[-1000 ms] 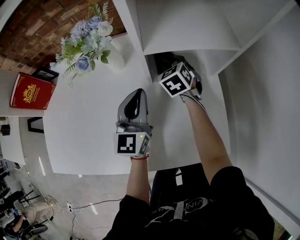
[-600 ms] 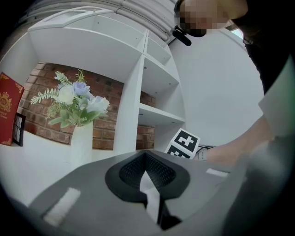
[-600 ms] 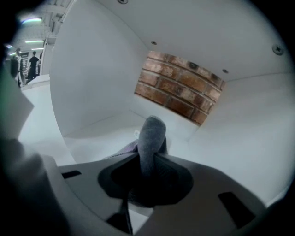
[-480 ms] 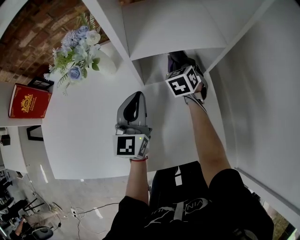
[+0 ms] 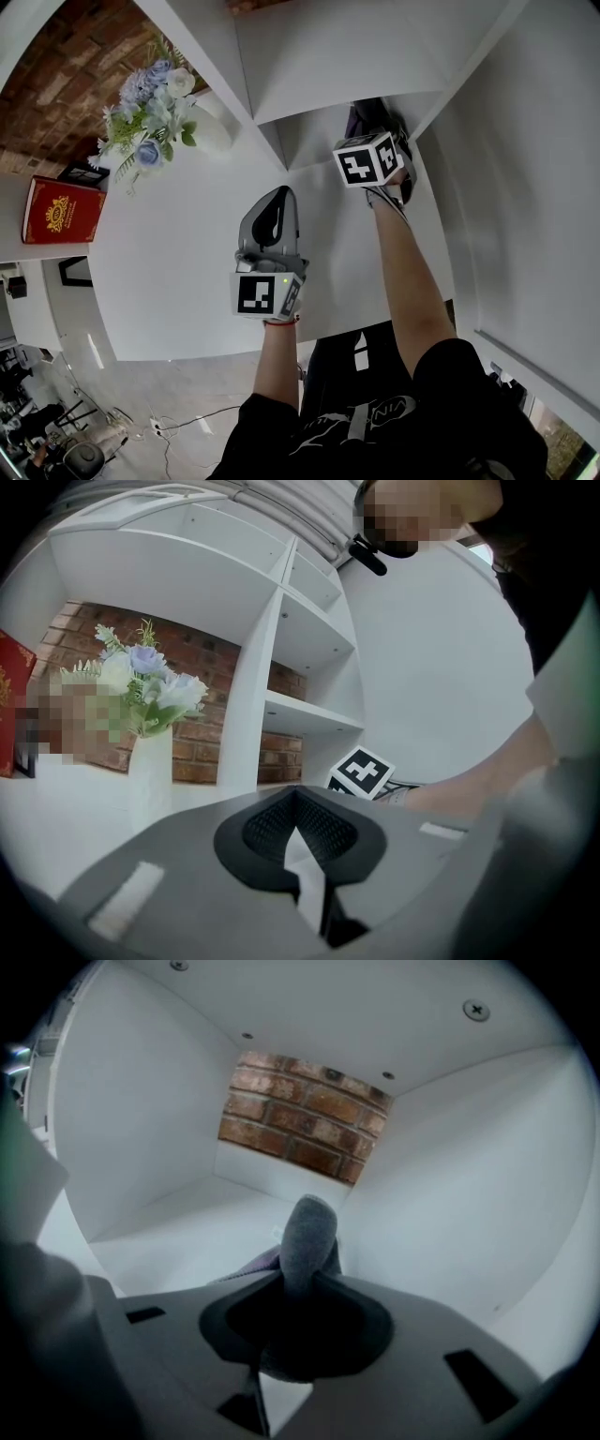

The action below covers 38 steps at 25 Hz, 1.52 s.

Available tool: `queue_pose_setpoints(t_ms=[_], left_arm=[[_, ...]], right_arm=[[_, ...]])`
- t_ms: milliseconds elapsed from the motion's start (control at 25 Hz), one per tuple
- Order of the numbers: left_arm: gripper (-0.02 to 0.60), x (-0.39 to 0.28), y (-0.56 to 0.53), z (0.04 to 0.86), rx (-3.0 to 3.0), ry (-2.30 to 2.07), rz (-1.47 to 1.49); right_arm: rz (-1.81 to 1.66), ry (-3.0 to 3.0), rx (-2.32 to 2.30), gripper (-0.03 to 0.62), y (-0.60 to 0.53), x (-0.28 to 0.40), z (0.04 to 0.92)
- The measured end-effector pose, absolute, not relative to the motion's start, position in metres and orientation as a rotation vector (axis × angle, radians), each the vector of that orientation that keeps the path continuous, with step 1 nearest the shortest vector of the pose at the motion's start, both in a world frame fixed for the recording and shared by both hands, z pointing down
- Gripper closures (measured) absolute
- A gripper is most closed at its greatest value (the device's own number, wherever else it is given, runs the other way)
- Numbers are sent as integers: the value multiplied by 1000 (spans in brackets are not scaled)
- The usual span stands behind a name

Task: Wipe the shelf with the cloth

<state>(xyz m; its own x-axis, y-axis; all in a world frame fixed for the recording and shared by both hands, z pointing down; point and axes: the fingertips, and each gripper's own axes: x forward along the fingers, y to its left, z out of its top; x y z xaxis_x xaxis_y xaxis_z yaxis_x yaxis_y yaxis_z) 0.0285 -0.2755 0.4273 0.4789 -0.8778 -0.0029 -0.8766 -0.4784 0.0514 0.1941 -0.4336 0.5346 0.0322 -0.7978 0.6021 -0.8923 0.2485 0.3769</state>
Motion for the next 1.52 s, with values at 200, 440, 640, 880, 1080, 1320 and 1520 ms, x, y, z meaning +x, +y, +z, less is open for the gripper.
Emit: queue_pose_setpoints(t_ms=[200,440,640,880,1080,1320,1520], left_arm=[[577,25,-274,422,2664,-1591,-47],[577,20,-273,421,2649,-1611,-41],[577,9,-273,422,2627,-1637,-42],[577,0,-268,419,2605,-1665,-44],[577,-9,-263,413,2590,-1700,-51],[577,-22,-260,410,2561,-1746,-56],[577,-20,-261,411,2544,-1755,-54]], right_arm=[[218,-1723,1631,510,-433,204,533],[272,-1749,1694,510,-433,210,529],[189,-1931,1658,510,-431,185,502],[165,-2137,1398,510,-408,107,503],[125,-2213,1172,510,-386,53,519],[14,-2186,1048,510,-376,35,533],[-43,-2134,1003,510,-375,40,537]])
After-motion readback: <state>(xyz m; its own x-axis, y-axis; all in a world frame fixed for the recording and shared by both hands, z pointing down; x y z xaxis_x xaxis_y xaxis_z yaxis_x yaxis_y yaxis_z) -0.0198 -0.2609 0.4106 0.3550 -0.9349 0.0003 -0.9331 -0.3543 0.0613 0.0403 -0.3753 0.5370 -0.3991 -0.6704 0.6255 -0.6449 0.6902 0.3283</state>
